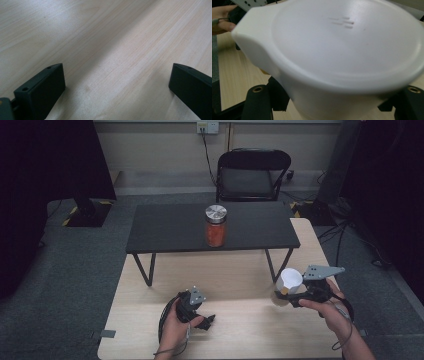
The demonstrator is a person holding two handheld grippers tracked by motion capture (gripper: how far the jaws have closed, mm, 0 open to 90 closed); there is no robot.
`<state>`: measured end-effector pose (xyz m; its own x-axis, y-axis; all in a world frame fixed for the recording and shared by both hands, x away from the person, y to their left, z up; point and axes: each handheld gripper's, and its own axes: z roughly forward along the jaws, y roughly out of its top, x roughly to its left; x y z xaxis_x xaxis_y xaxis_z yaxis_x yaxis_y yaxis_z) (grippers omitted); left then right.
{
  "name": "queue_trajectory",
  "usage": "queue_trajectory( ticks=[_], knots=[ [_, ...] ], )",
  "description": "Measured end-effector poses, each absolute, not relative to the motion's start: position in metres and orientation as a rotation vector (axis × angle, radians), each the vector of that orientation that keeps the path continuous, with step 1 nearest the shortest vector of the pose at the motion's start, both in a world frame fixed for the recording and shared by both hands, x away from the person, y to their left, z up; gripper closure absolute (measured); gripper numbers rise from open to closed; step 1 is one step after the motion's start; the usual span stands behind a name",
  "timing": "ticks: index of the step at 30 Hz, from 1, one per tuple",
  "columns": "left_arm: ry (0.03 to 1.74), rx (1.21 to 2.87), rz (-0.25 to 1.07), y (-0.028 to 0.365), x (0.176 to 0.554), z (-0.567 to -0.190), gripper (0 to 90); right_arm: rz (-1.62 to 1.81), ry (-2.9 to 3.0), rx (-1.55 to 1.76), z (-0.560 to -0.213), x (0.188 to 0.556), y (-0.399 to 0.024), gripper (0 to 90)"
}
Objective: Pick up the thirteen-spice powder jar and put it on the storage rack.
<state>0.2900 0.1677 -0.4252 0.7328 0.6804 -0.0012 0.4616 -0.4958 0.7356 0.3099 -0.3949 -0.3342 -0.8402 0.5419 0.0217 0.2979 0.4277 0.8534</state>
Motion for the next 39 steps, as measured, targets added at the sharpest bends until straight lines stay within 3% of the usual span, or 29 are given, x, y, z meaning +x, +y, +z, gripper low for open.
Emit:
queue_trajectory(
  ticks=[39],
  knots=[
    [0.858, 2.182, 0.375, 0.168, 0.290, -0.425, 0.0, 1.378, 2.442, 0.656, -0.233, 0.333, -0.355, 30.6]
  ],
)
